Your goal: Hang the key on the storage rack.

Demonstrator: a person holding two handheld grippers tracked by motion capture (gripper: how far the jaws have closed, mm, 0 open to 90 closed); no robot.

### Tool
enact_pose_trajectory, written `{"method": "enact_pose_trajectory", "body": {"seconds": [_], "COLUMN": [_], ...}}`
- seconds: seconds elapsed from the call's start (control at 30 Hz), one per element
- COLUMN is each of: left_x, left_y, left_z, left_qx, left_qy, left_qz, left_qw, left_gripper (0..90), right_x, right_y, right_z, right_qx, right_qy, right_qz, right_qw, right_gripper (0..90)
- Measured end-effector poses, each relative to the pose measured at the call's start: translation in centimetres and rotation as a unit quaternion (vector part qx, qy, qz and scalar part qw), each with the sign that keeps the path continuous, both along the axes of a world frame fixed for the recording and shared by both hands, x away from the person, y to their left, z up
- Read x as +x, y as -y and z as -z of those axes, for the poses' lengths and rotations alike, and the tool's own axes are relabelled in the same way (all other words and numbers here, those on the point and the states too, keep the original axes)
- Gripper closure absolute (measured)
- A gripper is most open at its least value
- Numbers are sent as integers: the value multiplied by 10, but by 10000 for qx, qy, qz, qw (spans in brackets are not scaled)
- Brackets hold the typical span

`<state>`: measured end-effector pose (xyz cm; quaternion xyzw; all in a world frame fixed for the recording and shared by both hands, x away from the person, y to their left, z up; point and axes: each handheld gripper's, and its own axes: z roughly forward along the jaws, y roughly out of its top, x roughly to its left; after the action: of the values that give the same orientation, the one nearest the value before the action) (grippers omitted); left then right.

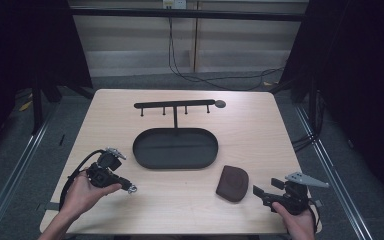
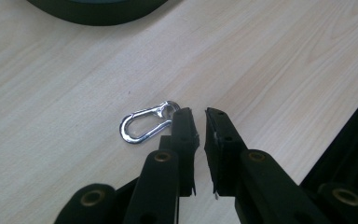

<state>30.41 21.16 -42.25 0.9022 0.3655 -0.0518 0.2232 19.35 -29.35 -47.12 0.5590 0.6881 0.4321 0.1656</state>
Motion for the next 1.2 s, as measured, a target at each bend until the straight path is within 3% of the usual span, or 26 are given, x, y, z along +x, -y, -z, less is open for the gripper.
{"method": "enact_pose_trajectory", "body": {"seconds": [0.13, 0.17, 0.47, 0.57, 0.83, 1.2], "left_x": [6, 9, 20, 24, 33, 35], "left_y": [5, 8, 20, 24, 28, 33], "left_z": [4, 6, 9, 10, 16, 21], "left_qx": [131, 320, 655, 742, 843, 1010], "left_qy": [-216, -298, -517, -505, -797, -975], "left_qz": [133, 236, 394, 426, 503, 530], "left_qw": [9996, 9988, 9957, 9950, 9920, 9887], "left_gripper": [817, 814, 837, 843, 853, 804], "right_x": [1, 1, 2, 2, 2, 2], "right_y": [-1, -1, -1, -2, -2, -3], "right_z": [1, 1, 2, 2, 2, 2], "right_qx": [-6, -3, -10, -9, -32, -51], "right_qy": [-33, -35, -72, -82, -103, -123], "right_qz": [-53, -63, -113, -114, -144, -184], "right_qw": [10000, 10000, 9999, 9999, 9998, 9997], "right_gripper": [168, 168, 168, 167, 168, 167]}}
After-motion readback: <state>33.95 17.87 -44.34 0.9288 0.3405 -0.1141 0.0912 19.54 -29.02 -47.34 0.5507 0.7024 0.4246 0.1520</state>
